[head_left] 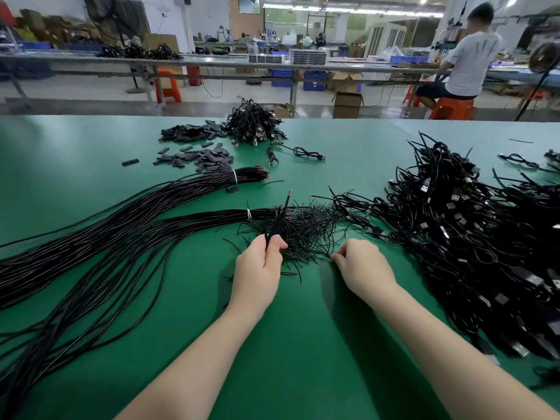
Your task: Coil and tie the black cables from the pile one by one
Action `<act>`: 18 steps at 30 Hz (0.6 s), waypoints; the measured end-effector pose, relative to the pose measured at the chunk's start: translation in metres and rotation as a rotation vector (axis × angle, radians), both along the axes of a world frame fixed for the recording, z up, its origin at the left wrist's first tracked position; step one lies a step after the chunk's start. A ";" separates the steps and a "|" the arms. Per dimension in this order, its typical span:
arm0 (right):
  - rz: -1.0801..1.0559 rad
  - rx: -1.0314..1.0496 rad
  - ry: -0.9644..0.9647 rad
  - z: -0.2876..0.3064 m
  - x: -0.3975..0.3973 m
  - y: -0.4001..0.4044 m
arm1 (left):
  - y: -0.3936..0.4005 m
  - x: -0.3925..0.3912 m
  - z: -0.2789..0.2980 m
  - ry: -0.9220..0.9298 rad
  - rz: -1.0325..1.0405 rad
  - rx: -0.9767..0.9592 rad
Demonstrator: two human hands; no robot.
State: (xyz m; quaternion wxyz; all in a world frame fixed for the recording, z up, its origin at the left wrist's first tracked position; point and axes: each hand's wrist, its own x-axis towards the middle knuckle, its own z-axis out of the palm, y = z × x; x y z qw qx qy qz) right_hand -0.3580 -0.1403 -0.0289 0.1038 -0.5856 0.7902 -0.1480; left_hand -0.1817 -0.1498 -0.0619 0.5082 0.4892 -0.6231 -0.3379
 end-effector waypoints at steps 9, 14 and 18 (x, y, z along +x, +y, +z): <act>0.130 -0.280 -0.005 0.011 -0.004 0.008 | 0.002 -0.002 0.011 0.012 -0.016 0.013; 0.081 -0.250 -0.010 0.001 -0.008 0.003 | 0.004 -0.001 0.014 0.008 -0.065 0.056; 0.086 -0.169 0.068 -0.006 -0.012 -0.004 | 0.003 -0.004 0.011 -0.146 -0.083 -0.016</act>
